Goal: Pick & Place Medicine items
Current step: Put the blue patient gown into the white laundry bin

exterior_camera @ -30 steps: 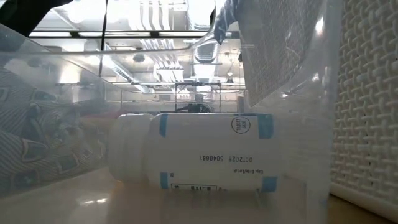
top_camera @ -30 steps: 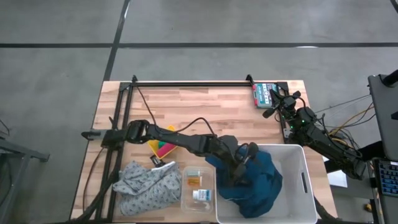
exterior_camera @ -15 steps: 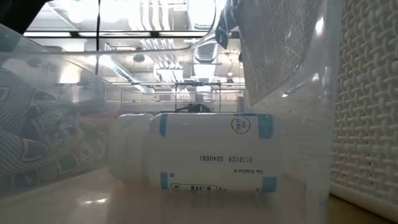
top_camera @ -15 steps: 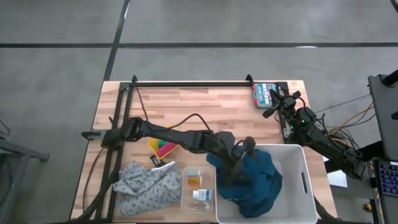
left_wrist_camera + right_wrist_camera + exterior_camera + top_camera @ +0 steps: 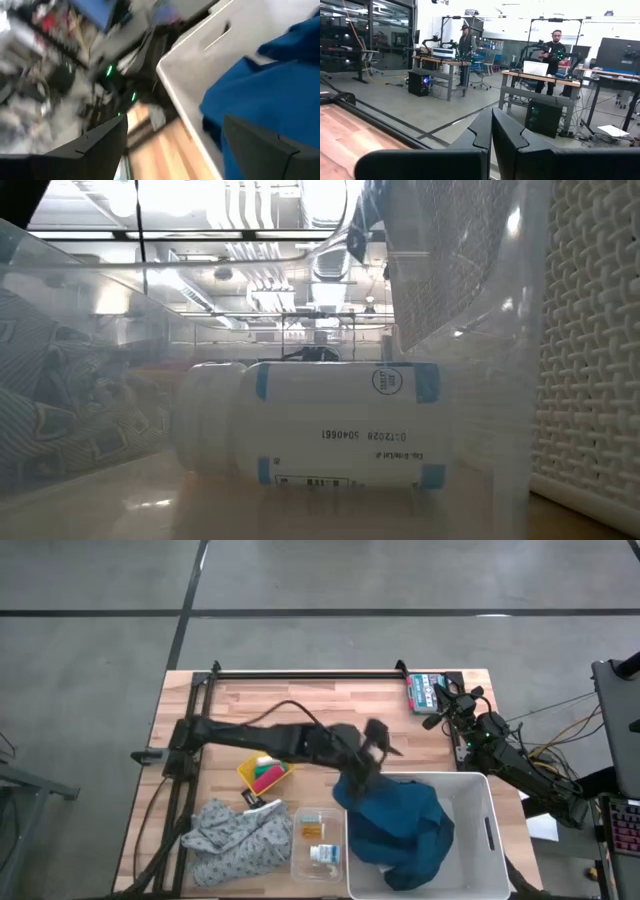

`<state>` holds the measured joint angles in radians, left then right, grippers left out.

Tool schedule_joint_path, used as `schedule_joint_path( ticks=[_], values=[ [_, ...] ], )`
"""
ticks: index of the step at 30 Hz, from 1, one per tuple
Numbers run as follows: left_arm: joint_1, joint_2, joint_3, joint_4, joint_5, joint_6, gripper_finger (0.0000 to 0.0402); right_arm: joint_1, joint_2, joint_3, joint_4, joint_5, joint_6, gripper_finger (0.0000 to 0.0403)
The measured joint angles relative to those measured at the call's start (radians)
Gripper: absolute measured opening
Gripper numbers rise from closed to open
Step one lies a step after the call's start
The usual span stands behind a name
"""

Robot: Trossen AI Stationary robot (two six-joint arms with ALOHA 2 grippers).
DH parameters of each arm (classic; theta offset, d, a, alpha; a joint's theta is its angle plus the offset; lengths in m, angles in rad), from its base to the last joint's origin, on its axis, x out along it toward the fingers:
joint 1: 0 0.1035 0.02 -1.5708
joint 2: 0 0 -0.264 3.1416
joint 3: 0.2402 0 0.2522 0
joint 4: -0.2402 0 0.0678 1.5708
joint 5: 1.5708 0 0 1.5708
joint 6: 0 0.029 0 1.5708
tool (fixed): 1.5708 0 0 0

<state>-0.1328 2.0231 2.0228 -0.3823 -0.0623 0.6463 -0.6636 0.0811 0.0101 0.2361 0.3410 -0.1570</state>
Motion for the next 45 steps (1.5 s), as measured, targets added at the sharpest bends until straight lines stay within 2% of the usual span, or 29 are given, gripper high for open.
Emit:
schedule_joint_path(
  ticks=[5,11,16,19,23,29,33,39,43,45],
  values=[
    [0.067,-0.027,0.0,-0.189,-0.021,-0.17,0.033,0.0,0.0,0.0,0.0,0.0,0.0,0.0008],
    [0.125,-0.026,-0.003,-0.383,-0.022,-0.258,0.033,0.0,0.0,0.0,0.0,0.0,0.0,0.0008],
    [0.143,-0.049,-0.06,-0.443,-0.025,-0.289,0.033,0.0,0.0,0.0,0.0,0.0,0.0,0.0008],
    [0.142,-0.103,-0.137,-0.433,-0.024,-0.288,0.033,0.0,0.0,0.0,0.0,0.0,0.0,0.0008],
    [0.118,-0.218,-0.34,-0.292,-0.035,-0.276,0.033,0.0,0.0,0.0,0.0,0.0,0.0,0.0008],
    [0.084,-0.453,-0.745,0.11,-0.06,-0.315,0.033,0.0,0.0,0.0,0.0,0.0,0.0,0.0008],
    [0.051,-0.564,-0.977,0.35,-0.092,-0.356,0.033,0.0,0.0,0.0,0.001,0.0,0.0,0.0008],
    [-0.041,-0.631,-1.199,0.679,-0.203,-0.488,0.033,0.0,0.0,0.0,0.0,0.0,0.0,0.0008],
    [-0.124,-0.623,-1.265,0.836,-0.293,-0.535,0.033,0.0,0.0,0.0,0.0,0.0,0.0,0.0008],
    [-0.165,-0.611,-1.28,0.849,-0.352,-0.561,0.033,0.0,0.0,0.0,0.0,0.0,0.0,0.0008]
  ],
)
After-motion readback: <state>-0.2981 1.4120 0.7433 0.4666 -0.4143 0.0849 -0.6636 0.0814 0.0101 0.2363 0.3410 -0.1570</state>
